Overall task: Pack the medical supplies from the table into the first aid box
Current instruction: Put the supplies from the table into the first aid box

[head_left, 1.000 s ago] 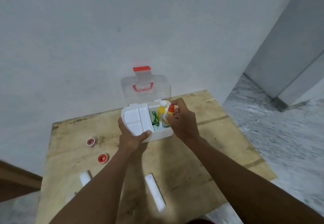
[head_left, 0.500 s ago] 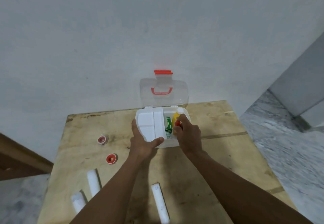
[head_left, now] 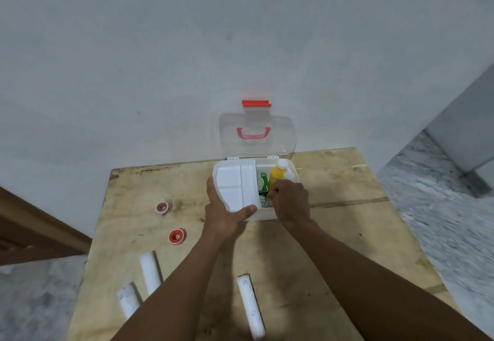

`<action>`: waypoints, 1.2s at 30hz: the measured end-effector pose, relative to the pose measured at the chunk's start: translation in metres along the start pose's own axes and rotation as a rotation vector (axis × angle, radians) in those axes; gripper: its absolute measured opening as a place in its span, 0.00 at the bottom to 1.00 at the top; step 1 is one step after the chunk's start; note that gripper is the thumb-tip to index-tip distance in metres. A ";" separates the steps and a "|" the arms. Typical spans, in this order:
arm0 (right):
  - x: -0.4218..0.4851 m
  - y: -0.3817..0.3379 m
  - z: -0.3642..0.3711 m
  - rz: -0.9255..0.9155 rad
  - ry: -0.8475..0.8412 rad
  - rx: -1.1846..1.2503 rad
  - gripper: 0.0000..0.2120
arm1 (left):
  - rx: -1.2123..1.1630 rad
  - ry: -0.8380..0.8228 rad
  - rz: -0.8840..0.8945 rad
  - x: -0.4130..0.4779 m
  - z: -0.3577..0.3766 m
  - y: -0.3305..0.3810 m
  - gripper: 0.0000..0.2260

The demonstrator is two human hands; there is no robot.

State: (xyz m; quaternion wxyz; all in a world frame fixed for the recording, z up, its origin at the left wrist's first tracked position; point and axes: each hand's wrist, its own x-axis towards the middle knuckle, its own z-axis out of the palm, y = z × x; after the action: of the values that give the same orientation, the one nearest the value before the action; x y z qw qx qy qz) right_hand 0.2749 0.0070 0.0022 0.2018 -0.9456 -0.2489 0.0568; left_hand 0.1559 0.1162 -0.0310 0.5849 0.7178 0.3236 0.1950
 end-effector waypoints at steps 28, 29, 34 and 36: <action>-0.002 0.075 -0.047 -0.111 -0.162 0.295 0.47 | 0.021 -0.053 0.003 0.001 -0.002 0.000 0.50; 0.005 0.078 -0.048 -0.115 -0.241 0.276 0.53 | 0.017 -0.058 0.002 0.001 -0.003 0.001 0.50; 0.047 0.085 -0.042 -0.310 -0.454 0.356 0.53 | -0.013 -0.036 -0.019 0.003 -0.003 0.004 0.47; 0.059 0.088 -0.040 -0.405 -0.508 0.406 0.55 | -0.026 -0.047 -0.005 0.002 0.000 0.008 0.43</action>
State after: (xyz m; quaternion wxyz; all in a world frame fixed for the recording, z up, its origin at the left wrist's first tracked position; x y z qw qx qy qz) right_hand 0.3741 -0.0476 0.0022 0.3241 -0.7738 -0.4565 0.2963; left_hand 0.1592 0.1170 -0.0236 0.6020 0.7137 0.3090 0.1808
